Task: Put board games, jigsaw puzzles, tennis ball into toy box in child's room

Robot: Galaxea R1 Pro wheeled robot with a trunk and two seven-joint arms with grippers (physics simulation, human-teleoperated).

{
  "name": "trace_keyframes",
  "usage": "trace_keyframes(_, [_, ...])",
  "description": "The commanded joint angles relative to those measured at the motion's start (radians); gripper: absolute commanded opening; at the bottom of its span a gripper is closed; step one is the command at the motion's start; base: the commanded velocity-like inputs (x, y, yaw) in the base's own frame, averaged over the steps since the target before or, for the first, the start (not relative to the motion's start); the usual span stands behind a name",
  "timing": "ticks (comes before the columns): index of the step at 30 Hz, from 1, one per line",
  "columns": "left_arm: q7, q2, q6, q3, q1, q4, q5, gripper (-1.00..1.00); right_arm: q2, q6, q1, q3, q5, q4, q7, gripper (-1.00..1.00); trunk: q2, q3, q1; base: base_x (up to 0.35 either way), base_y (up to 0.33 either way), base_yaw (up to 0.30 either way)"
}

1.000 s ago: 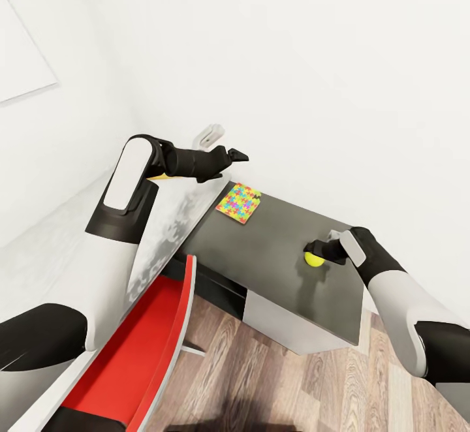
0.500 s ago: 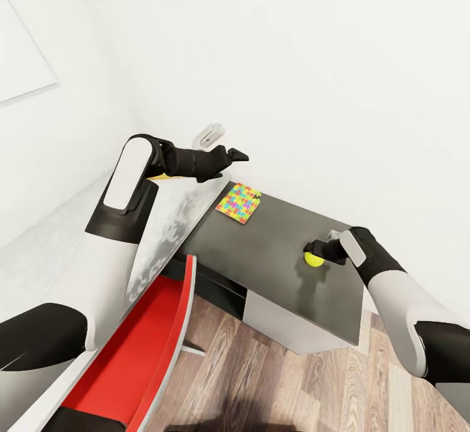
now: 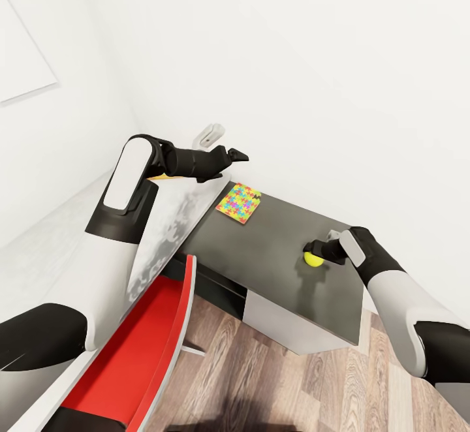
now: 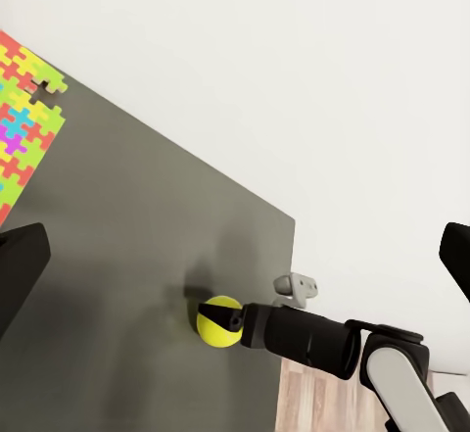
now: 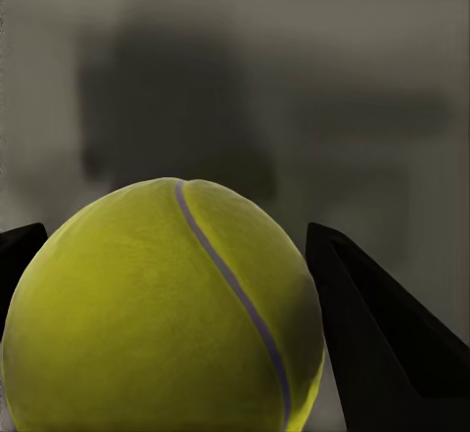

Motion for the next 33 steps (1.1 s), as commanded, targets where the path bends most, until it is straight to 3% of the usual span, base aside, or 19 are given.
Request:
trace_keyframes(1, [0.01,0.0,0.001,0.0,-0.001,0.0,0.009,1.0,0.001,0.004,0.0,-0.002,-0.013,-0.002,-0.011,-1.0,-0.001,-0.001,0.0,0.0,0.0,0.0])
trace_keyframes(13, [0.01,0.004,-0.001,0.001,0.004,0.0,0.011,1.0,0.001,0.013,0.008,0.0,-0.013,-0.03,-0.005,-1.0,-0.001,-0.001,0.0,0.0,0.0,0.0])
trace_keyframes(18, [0.008,0.006,-0.001,0.001,0.005,-0.001,0.014,1.0,-0.005,0.035,0.075,-0.002,-0.013,-0.173,0.042,-1.0,-0.001,-0.001,0.0,0.0,0.0,0.0])
trace_keyframes(22, [0.007,0.007,-0.001,0.002,0.005,-0.002,0.015,1.0,-0.009,0.096,0.213,-0.009,-0.014,-0.469,0.097,-1.0,-0.001,-0.001,0.0,0.0,0.0,0.0])
trace_keyframes(23, [0.007,0.007,-0.001,0.002,0.005,-0.002,0.015,1.0,-0.009,0.096,0.213,-0.009,-0.014,-0.469,0.097,-1.0,-0.001,-0.001,0.0,0.0,0.0,0.0])
trace_keyframes(28, [0.005,0.009,-0.001,0.003,0.009,-0.004,0.015,1.0,-0.006,0.16,0.39,-0.047,-0.016,-0.862,0.127,-1.0,-0.001,-0.001,0.0,0.0,0.0,0.0])
trace_keyframes(33, [0.005,0.009,-0.001,0.004,0.015,-0.008,0.014,1.0,-0.001,0.183,0.477,-0.068,-0.018,-1.003,0.137,-1.0,-0.001,0.001,0.0,0.0,0.0,0.019])
